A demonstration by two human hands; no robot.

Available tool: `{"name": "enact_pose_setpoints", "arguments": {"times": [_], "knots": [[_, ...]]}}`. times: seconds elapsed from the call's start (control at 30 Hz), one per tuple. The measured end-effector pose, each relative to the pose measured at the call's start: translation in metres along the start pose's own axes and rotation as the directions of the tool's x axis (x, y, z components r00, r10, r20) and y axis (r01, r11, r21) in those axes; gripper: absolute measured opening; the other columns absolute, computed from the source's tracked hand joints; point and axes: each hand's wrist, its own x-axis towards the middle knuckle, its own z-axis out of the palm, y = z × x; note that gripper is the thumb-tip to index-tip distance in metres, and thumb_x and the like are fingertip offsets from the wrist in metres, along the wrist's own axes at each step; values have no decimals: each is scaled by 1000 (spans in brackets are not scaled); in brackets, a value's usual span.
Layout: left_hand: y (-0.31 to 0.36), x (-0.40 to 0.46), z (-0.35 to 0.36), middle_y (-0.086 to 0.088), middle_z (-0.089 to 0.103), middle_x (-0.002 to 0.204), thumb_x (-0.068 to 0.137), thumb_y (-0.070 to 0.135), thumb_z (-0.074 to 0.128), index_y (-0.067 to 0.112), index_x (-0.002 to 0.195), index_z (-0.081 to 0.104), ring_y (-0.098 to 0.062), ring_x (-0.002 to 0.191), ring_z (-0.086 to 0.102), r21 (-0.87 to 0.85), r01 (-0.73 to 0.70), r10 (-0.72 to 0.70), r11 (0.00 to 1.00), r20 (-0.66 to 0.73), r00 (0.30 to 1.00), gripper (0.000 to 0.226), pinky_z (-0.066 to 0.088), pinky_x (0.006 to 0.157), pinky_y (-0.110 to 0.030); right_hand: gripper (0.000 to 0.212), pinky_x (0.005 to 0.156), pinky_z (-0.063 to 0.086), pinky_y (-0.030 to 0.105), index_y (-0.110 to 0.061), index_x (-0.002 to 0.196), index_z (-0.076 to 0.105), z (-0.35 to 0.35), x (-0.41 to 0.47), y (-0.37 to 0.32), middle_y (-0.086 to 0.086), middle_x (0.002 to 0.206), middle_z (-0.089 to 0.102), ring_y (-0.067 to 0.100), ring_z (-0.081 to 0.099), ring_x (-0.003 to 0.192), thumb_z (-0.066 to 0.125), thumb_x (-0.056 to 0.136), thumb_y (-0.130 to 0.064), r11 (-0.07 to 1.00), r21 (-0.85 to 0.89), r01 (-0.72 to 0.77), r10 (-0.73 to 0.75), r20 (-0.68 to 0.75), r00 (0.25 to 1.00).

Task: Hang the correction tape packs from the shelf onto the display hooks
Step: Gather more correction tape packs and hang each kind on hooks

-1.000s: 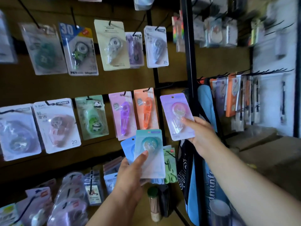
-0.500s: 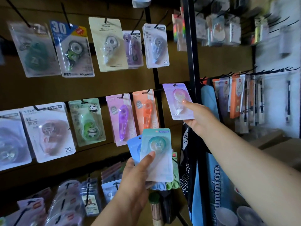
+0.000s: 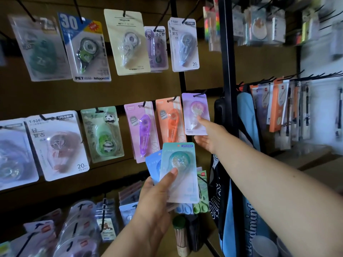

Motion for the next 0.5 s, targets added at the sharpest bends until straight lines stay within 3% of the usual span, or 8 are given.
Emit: {"name": "enact_pose_setpoints", "arguments": {"times": [0.13, 0.23, 0.3, 0.33, 0.4, 0.5], "knots": [[1, -1, 0, -7, 79, 97, 56, 29, 81, 15, 110, 63, -27, 82, 77, -14, -23, 22, 1000, -9, 1000, 58, 57, 86, -55, 44, 62, 57, 33, -19, 90, 58, -5, -19, 27, 11, 90, 64, 23, 66, 74, 75, 71, -55, 995, -81, -53, 53, -5, 999], [2, -1, -2, -3, 79, 94, 54, 30, 81, 18, 107, 62, -23, 78, 77, -17, -53, 53, 998, -11, 999, 57, 61, 75, -48, 53, 59, 54, 30, -17, 88, 68, -8, -47, 49, 6, 84, 72, 18, 69, 67, 73, 65, -65, 982, -187, -11, 36, 129, 991], [2, -3, -2, -4, 79, 98, 56, 29, 80, 18, 110, 61, -24, 81, 77, -14, -80, 80, 997, -3, 997, 59, 62, 73, -48, 63, 72, 56, 34, -17, 91, 73, -11, -69, 61, 2, 86, 75, 18, 72, 77, 76, 53, -67, 968, -251, 18, 37, 214, 976], [2, -4, -1, -5, 78, 101, 57, 29, 80, 18, 113, 61, -25, 83, 77, -10, -94, 94, 995, 4, 996, 61, 61, 75, -51, 63, 77, 56, 36, -17, 93, 74, -12, -78, 66, 2, 88, 76, 20, 72, 82, 79, 51, -64, 963, -266, 35, 30, 235, 972], [3, -7, 2, -6, 77, 104, 57, 27, 82, 17, 118, 61, -28, 87, 76, -9, -123, 124, 992, 23, 992, 66, 61, 74, -54, 45, 75, 57, 33, -15, 88, 74, -13, -93, 72, 3, 85, 77, 22, 73, 82, 83, 61, -49, 963, -249, 106, -34, 276, 960], [3, -9, 4, -3, 78, 99, 54, 27, 84, 19, 114, 61, -26, 83, 77, 1, -157, 157, 988, 20, 987, 65, 61, 61, -41, 26, 71, 57, 31, -12, 86, 74, -14, -103, 73, 5, 83, 76, 22, 73, 80, 81, 72, -32, 966, -213, 148, -90, 261, 961]]}}
